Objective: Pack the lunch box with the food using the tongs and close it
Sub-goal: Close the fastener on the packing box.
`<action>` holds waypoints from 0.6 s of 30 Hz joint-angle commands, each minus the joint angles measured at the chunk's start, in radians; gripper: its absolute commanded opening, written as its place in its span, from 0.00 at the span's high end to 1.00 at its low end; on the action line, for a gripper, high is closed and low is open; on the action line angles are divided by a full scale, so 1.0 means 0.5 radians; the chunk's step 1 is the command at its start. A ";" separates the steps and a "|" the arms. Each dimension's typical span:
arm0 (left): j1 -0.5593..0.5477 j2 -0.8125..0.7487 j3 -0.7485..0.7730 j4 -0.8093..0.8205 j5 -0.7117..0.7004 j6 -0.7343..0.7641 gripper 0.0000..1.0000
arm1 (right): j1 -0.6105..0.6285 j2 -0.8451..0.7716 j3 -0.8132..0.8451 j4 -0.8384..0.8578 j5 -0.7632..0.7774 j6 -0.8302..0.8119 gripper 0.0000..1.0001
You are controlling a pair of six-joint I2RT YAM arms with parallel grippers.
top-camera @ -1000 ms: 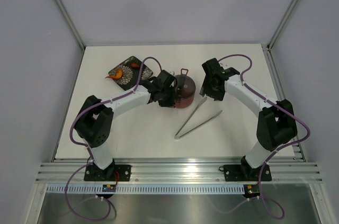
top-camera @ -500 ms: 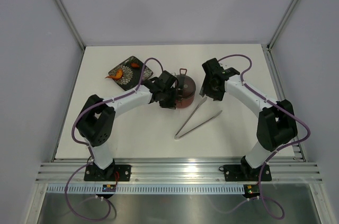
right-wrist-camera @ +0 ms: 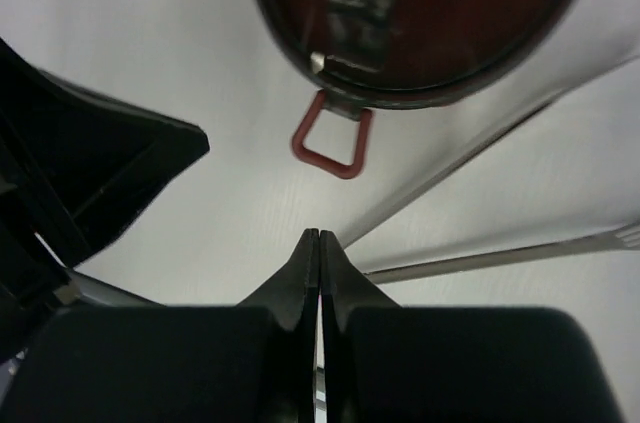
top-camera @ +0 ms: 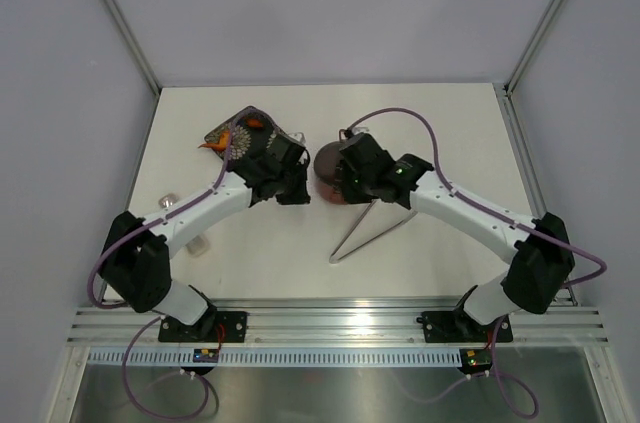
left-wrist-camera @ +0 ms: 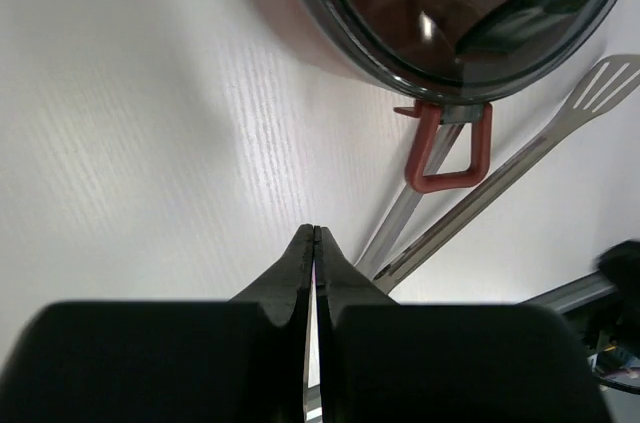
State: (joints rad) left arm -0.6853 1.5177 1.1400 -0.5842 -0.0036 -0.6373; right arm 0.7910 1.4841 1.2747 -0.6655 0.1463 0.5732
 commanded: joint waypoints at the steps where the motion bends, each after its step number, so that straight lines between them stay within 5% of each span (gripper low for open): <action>1: 0.155 -0.182 -0.102 0.067 0.059 -0.035 1.00 | 0.090 0.145 0.098 0.067 -0.090 -0.155 1.00; 18: 0.278 -0.277 -0.215 0.095 0.056 -0.026 1.00 | 0.115 0.578 0.335 -0.047 0.229 -0.125 1.00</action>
State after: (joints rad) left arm -0.5446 1.4017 1.0370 -0.5793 0.0124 -0.6483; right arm 0.8471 1.7378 1.4105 -0.6788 0.1970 0.5190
